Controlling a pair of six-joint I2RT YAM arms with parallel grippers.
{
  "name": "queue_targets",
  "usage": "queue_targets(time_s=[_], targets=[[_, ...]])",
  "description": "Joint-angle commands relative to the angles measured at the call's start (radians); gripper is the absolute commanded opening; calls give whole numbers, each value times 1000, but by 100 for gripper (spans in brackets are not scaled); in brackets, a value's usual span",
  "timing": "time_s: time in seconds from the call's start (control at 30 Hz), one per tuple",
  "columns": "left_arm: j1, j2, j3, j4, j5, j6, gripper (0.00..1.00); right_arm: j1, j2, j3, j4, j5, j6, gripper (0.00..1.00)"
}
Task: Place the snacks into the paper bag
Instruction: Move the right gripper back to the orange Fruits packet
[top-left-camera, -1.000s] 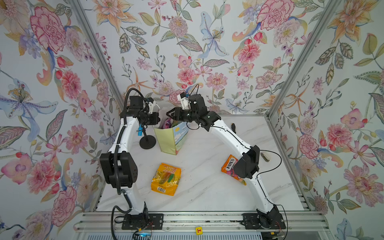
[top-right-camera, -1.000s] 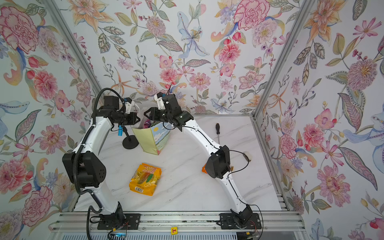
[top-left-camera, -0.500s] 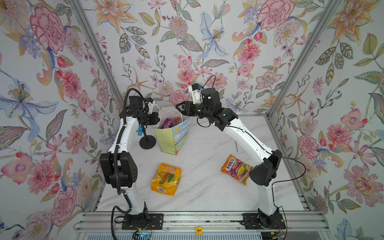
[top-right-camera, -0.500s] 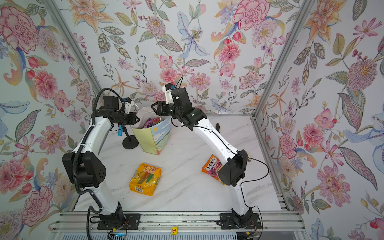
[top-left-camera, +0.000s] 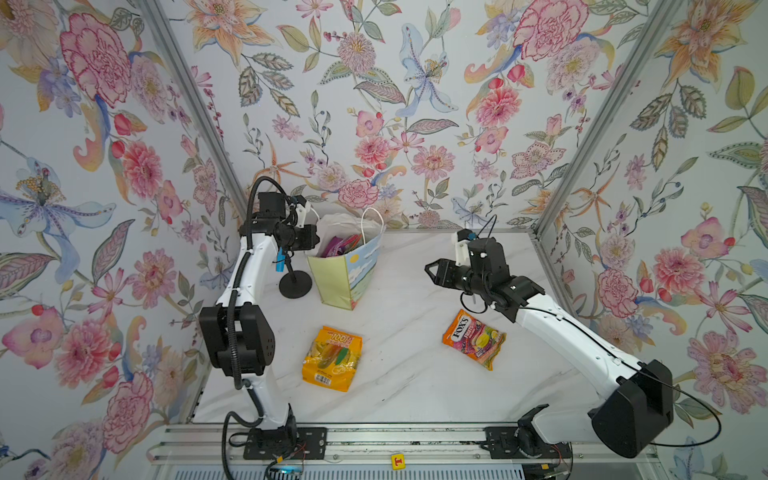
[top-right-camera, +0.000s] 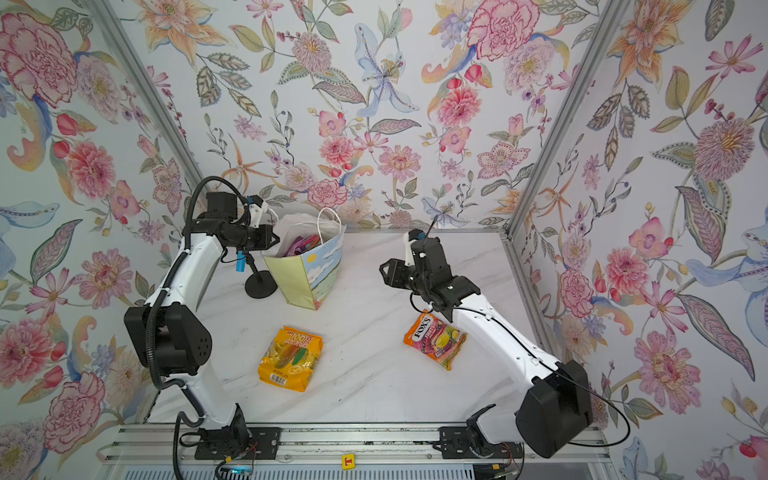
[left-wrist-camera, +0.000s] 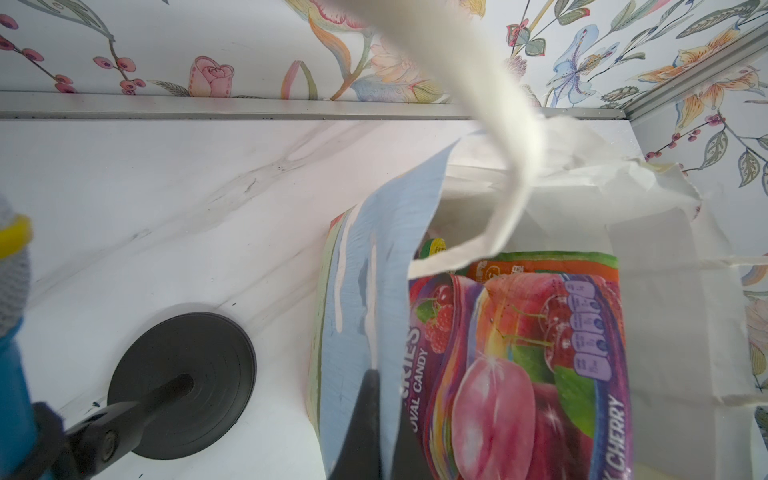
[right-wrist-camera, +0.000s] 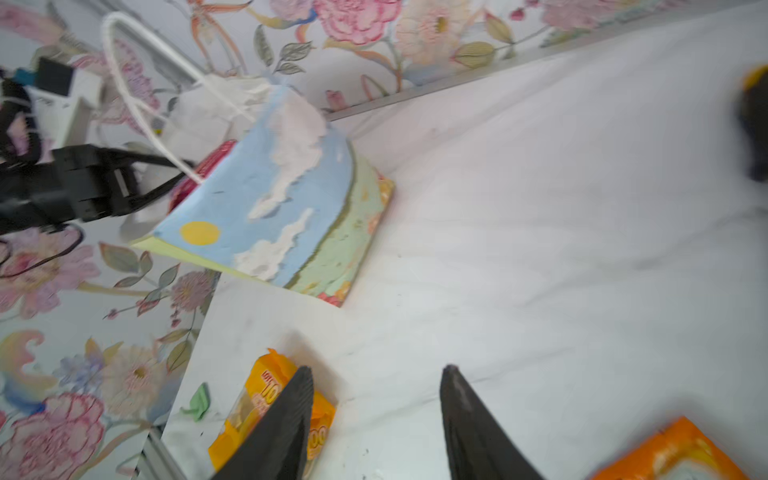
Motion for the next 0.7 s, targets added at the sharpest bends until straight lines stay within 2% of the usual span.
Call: queue_targets(time_s=[0.0, 0.33, 0.5, 0.67], targets=[[15, -58, -14, 25, -3, -11, 3, -53, -106, -149, 4, 26, 76, 52], [16, -60, -20, 26, -4, -12, 3, -167, -246, -353, -112, 75, 72, 52], [15, -60, -23, 31, -7, -16, 3, -194, -307, -392, -201, 152, 67, 53], [15, -59, -22, 31, -9, -15, 3, -208, -393, -447, -274, 227, 99, 58]])
